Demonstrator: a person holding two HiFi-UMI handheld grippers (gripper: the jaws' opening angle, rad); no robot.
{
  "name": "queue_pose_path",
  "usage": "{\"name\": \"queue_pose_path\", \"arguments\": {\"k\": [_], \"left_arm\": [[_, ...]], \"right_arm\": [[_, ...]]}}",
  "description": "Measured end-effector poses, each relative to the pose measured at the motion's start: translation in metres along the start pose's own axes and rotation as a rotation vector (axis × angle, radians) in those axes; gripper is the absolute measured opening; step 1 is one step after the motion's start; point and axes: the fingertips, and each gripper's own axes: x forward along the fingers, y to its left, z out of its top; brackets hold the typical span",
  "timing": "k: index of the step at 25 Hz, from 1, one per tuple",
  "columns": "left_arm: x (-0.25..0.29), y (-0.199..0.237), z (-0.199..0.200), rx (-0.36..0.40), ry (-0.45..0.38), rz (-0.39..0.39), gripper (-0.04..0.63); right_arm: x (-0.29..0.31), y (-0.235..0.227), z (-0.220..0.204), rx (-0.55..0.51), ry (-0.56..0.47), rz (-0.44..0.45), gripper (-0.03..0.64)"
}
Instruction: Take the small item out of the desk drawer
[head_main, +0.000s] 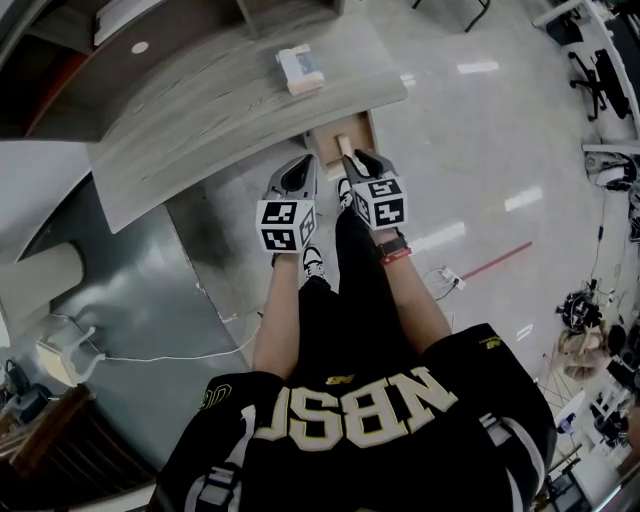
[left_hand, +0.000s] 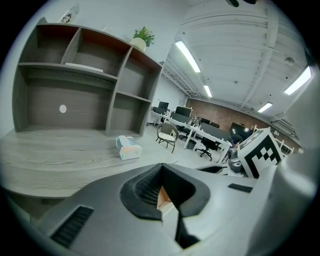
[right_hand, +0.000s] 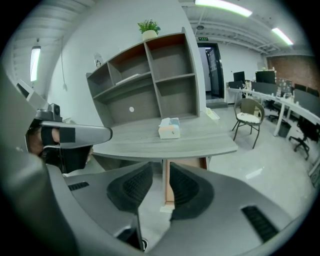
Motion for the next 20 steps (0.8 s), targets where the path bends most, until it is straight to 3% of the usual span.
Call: {"name": "queue_pose_path", "arguments": {"k": [20], "left_arm": [[0.032,0.011,-0.050,-0.064,0.092,0.044,0.006]], "right_arm": [[0.077,-0.043,-0.091,0.020,0.214,0.029,0.270]]}}
